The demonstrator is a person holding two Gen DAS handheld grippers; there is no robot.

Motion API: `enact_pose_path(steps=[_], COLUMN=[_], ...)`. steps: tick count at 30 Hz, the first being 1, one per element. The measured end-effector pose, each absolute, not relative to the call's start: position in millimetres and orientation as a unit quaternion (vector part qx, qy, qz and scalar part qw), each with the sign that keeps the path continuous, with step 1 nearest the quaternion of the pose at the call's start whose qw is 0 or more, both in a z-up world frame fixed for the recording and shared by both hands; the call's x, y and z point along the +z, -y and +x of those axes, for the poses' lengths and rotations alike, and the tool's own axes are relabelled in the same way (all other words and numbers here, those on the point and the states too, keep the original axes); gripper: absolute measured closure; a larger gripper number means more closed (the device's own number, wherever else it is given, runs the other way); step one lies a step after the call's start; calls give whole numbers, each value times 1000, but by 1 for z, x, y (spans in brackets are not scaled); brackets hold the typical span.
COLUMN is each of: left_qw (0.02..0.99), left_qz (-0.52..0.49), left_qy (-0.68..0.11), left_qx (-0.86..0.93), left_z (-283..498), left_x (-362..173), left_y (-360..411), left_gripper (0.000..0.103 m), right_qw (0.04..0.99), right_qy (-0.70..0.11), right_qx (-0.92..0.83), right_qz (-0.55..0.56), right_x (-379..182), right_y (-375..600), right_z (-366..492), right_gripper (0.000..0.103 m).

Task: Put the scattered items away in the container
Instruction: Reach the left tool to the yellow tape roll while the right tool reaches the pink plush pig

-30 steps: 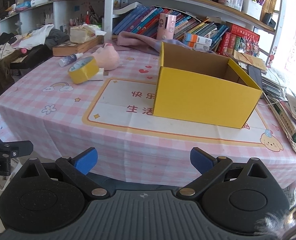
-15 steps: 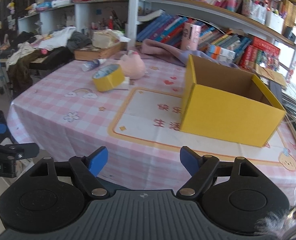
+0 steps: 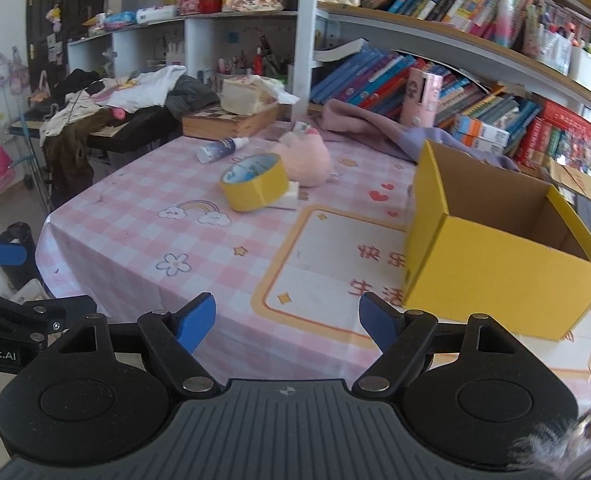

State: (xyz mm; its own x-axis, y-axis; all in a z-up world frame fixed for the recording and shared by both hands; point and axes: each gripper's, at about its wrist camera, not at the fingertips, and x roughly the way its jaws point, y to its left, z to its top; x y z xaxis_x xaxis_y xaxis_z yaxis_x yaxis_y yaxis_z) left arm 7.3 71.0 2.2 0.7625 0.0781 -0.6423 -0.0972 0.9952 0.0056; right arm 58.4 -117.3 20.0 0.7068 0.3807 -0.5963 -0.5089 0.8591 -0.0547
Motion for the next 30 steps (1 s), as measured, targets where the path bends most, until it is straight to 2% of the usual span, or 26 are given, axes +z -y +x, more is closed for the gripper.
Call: enact_pose_path(steps=[17,30], left_qw=[942,939], left_qz=[16,23], left_qy=[-333,-342], left_qx=[34,20], left_z=[108,203], left_x=[2,-8], left_y=[-81,-86], left_gripper=[0,0], right_qw=[913,913], right_qy=[-307,-336], right_qx=[254,227], right_qz=[-91,-33], right_x=[23,29], right_y=[82,52], right_z=[164,273], right_gripper=[24,14])
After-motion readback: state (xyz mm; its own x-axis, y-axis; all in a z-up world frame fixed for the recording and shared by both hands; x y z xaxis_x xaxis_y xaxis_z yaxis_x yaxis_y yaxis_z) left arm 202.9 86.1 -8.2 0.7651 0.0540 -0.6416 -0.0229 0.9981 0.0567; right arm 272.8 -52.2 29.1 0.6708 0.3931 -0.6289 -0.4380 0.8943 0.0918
